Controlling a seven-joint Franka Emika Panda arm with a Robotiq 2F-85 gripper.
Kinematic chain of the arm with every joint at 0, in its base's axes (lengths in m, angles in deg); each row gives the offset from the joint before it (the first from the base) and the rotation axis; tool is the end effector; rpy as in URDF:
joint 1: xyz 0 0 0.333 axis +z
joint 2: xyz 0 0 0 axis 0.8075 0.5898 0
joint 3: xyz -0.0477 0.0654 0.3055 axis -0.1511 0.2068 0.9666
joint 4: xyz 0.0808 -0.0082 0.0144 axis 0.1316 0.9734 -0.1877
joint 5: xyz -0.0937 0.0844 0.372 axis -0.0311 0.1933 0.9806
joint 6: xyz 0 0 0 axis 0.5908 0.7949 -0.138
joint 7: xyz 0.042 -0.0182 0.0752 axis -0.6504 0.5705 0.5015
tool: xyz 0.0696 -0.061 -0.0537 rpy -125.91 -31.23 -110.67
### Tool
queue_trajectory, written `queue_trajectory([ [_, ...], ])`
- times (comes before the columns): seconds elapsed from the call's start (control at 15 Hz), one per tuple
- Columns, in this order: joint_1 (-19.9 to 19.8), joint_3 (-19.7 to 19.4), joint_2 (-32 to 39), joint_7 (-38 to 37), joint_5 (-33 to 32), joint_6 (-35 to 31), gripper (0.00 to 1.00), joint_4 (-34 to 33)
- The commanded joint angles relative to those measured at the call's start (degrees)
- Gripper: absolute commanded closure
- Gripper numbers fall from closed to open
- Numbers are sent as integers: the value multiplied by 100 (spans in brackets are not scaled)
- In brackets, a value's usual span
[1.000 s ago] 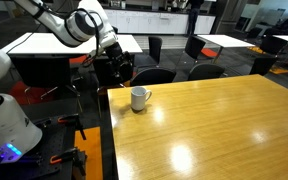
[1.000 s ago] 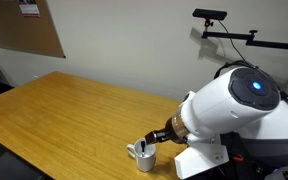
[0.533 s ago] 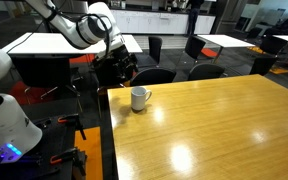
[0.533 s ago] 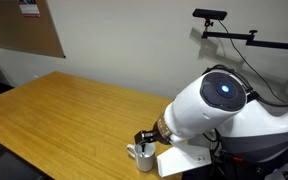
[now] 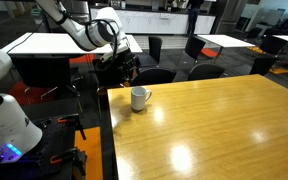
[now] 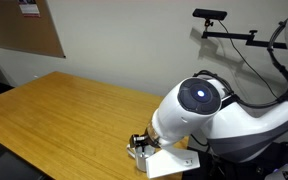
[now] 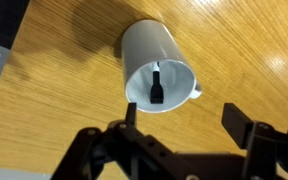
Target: Pick the pen from the cup and put it on the table
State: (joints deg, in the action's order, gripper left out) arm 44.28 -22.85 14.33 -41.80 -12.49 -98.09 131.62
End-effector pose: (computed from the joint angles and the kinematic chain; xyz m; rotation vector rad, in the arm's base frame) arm 0.4812 0.1411 0.3279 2.6623 -1.4014 0.7023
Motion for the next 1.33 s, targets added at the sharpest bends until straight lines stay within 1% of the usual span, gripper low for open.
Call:
queue_trajectory([
  [0.0, -15, -22, 164, -193, -100, 206, 20, -158],
  [0.07, -18, -39, 171, -188, -86, 222, 27, -152],
  [0.13, -24, -56, 183, -153, -69, 224, 25, -145],
  [0.4, -58, -104, 232, -10, 0, 166, 43, -146],
  [0.47, -58, -114, 243, -22, -9, 180, 43, -156],
  [0.6, -60, -129, 300, 109, 49, 128, 49, -172],
  [0.67, -61, -134, 325, 134, 56, 127, 49, -183],
  [0.73, -65, -141, 359, 180, 57, 93, 54, -189],
  [0.8, -69, -148, 388, 203, 44, 91, 51, -200],
  [0.87, -72, -156, 424, 204, 13, 99, 52, -217],
  [1.13, -83, -209, 550, 209, -114, 76, 48, -283],
  [1.27, -93, -231, 616, 246, -135, 58, 49, -319],
])
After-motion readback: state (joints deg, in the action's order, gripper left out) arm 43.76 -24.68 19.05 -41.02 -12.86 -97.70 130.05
